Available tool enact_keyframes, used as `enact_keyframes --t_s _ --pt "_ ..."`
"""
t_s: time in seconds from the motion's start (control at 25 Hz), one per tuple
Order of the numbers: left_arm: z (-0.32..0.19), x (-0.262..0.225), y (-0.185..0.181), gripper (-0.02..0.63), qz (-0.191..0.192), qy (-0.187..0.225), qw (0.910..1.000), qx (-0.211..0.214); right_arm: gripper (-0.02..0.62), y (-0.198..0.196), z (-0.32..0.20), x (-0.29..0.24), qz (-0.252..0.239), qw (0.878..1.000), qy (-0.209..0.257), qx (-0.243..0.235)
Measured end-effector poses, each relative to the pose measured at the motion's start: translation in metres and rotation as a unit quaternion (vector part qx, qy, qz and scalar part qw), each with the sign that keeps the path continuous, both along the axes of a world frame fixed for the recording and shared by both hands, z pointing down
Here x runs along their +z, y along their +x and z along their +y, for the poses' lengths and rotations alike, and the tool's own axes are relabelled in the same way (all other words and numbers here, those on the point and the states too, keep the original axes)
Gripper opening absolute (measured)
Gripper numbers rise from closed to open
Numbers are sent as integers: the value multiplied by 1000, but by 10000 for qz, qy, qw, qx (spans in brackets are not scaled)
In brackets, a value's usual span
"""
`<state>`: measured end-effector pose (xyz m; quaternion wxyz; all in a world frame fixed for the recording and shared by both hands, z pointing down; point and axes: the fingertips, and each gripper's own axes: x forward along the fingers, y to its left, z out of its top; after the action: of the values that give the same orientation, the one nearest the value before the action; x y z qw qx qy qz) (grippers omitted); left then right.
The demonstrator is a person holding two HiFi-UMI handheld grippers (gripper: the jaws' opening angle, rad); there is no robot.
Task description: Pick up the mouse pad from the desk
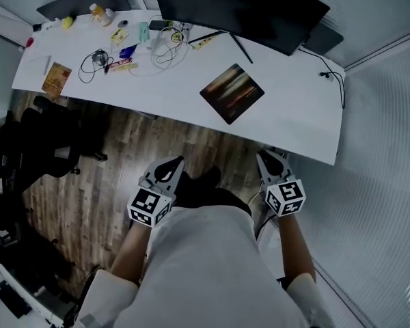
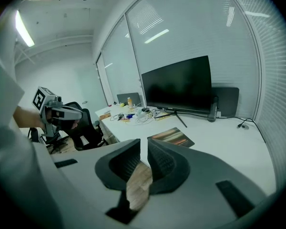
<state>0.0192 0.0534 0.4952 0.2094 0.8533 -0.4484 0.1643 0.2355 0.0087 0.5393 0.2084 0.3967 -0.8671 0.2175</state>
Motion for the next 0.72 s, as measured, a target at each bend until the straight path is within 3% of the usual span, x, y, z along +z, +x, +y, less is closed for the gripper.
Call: enact_keyframes --t_s 0.4,0.72 --pt "-34 42 -5 15 4 -300 9994 189 49 -19 -42 52 488 9971 -504 -292" --pt "-78 79 -5 16 51 -515 9968 614 159 -44 -91 100 959 9897 -972 -425"
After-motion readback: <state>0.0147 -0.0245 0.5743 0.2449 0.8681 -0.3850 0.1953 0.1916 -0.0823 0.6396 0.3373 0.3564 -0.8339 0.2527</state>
